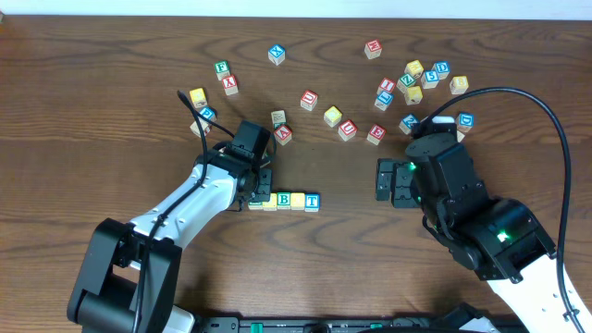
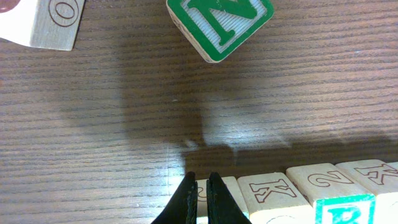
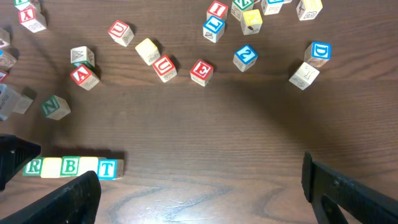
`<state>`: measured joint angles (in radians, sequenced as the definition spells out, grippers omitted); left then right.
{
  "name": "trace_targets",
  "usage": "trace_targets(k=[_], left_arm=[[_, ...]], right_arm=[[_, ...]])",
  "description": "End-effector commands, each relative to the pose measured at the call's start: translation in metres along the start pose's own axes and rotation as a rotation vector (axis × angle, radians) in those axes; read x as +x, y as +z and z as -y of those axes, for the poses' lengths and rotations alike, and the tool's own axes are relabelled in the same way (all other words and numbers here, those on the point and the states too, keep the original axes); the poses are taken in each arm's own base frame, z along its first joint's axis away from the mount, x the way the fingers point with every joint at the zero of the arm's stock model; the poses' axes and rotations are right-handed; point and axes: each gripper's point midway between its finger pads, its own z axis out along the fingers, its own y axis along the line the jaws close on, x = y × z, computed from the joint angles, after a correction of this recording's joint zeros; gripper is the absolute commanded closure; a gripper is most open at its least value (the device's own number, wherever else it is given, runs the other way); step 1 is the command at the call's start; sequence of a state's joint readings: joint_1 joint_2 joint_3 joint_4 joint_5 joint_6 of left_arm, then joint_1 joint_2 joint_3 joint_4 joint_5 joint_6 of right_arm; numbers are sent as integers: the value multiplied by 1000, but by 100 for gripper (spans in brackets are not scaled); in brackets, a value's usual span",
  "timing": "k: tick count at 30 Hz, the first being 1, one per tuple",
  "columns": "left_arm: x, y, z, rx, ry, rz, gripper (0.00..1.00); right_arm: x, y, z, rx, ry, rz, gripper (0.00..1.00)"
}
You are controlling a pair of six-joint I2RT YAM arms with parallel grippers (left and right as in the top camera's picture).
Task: Spell out ROBOT
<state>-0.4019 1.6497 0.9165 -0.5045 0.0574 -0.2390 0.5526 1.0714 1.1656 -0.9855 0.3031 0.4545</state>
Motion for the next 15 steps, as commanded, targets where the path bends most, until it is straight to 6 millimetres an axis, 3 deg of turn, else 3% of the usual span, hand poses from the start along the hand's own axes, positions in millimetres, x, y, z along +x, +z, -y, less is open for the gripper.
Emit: trace_targets(k=[1,15], left_arm=[[9,5,-1,0,-10,-32,93],[-14,4,-17,-89,-18,72,93]], right_arm=[[1,0,2,7,-5,0,1],[1,0,2,7,-5,0,1]])
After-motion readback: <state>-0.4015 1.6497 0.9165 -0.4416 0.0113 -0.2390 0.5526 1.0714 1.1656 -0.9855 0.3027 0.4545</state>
